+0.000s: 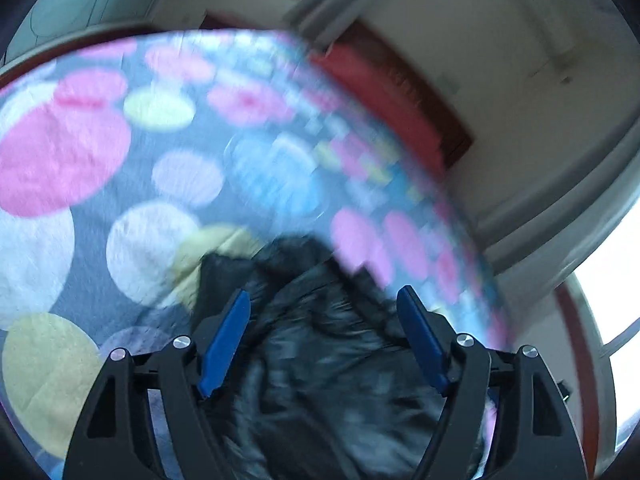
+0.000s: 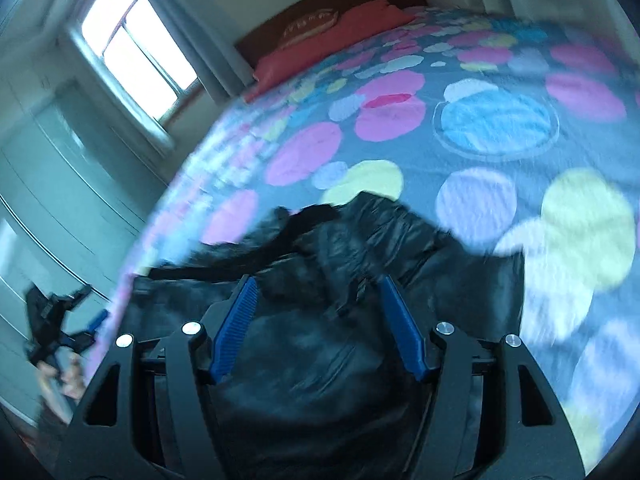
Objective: Fold large clothes
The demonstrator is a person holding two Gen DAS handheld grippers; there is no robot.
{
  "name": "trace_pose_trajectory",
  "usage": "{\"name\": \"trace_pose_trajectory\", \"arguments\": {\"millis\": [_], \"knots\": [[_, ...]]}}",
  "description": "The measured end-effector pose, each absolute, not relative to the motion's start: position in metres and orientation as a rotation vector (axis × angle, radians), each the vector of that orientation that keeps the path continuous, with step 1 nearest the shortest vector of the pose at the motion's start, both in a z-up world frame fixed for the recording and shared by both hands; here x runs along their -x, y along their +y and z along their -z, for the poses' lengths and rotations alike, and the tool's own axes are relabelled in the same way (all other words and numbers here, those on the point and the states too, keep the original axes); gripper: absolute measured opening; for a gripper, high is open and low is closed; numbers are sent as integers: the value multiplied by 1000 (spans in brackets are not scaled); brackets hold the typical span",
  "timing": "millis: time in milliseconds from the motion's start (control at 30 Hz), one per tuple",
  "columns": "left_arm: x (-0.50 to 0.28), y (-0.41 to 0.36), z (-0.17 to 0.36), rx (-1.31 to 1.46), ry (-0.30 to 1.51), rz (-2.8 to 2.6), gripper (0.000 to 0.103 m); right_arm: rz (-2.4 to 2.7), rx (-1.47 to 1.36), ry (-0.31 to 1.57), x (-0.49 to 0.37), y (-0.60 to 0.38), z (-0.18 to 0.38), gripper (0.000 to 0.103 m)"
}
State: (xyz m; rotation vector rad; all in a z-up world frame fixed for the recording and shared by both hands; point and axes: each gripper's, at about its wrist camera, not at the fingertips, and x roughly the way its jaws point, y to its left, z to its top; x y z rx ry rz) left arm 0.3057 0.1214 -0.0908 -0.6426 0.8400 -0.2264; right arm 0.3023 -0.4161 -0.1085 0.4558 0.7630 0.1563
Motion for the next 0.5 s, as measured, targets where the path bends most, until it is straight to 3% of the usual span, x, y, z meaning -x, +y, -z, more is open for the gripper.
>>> {"name": "trace_pose_trajectory", "arguments": {"millis": [133,233,267,500], "knots": [[-318,111,106,542,840,178,74,-178,-383,828,-329,-407,119,63],[-329,98,111,447,841,121,71,-144,-333,867,-343,-402,128,29],[-333,95,114,414,845,91,68,-131,-331,880,-347,-402,132,27],[-353,82,143,282,878,-37,68,-80,-349,875,-359,-403,162,26]]}}
